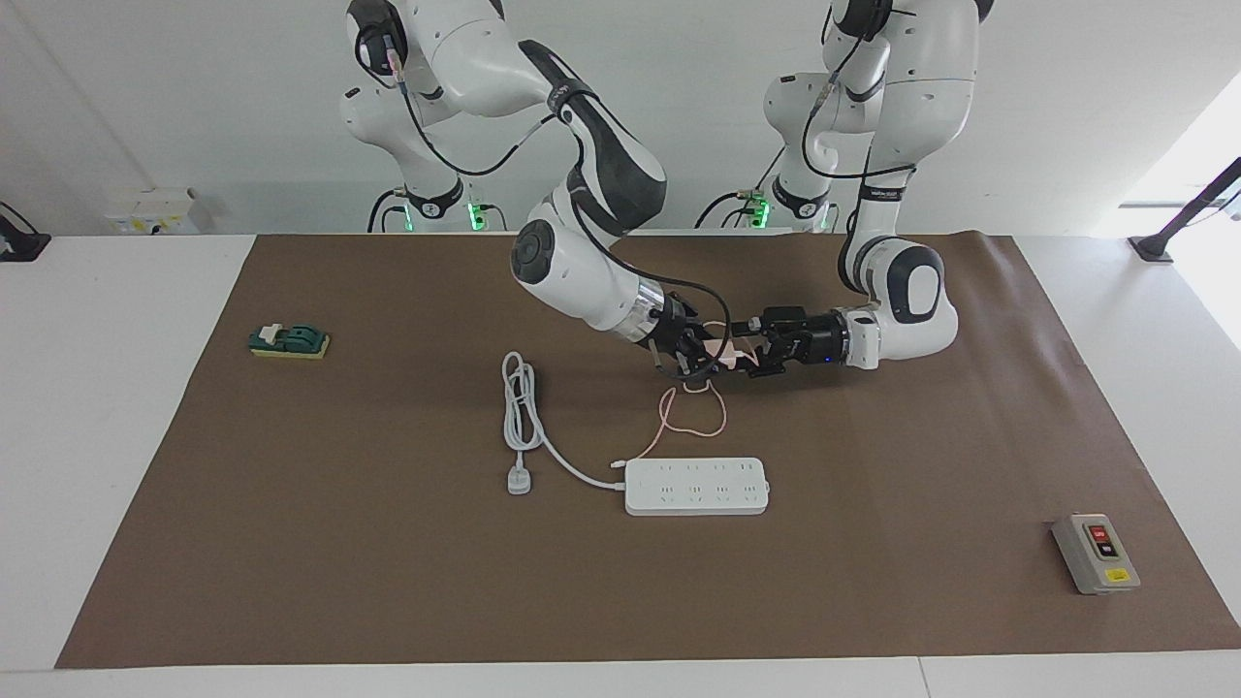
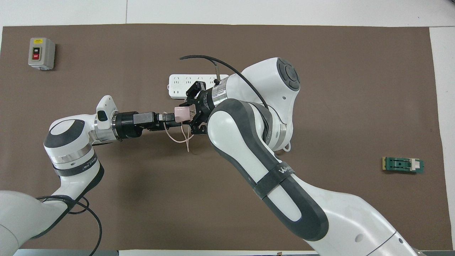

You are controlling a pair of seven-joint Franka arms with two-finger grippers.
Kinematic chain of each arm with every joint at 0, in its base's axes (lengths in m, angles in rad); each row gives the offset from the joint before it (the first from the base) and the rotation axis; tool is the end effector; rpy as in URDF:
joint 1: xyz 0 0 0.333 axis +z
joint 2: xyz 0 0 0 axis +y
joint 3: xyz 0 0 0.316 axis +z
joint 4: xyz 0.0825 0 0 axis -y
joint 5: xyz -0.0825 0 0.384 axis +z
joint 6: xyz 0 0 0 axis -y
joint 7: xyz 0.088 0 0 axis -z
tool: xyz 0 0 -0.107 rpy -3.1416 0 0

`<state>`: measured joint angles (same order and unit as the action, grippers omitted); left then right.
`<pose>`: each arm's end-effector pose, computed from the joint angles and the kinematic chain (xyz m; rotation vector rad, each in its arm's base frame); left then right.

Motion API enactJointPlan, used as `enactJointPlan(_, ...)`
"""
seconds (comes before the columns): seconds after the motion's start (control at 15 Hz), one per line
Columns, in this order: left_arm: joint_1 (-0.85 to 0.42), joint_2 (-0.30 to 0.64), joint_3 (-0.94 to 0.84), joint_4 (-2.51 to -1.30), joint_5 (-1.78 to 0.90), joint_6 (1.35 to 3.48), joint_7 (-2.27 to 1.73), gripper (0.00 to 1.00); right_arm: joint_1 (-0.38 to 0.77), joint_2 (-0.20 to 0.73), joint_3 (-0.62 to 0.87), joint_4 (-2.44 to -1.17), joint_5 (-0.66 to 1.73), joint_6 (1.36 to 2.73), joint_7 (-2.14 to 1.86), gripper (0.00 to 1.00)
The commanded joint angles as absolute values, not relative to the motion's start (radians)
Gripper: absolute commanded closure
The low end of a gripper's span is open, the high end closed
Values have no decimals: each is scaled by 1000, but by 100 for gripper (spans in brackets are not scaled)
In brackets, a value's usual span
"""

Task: Plug charger into power strip
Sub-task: 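Grasp the charger with the left gripper from the right gripper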

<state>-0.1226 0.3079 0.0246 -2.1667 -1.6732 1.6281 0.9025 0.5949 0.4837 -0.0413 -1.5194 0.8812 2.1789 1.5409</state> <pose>0.5304 -0.1542 0.2904 1.5600 0.0164 0.0098 0.5897 0.4042 0.4105 -1.8995 1.6681 0.7425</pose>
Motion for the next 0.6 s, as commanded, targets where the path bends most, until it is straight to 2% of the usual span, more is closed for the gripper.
enactJointPlan(0.0, -135, 359, 40, -2111, -1694, 1594, 922, 0, 598, 480, -41, -1525, 905, 2197, 1555, 100)
enactJointPlan(0.53, -137, 376, 41, -2088, -1706, 1560, 923, 0, 597, 480, -41, -1523, 905, 2195, 1555, 100)
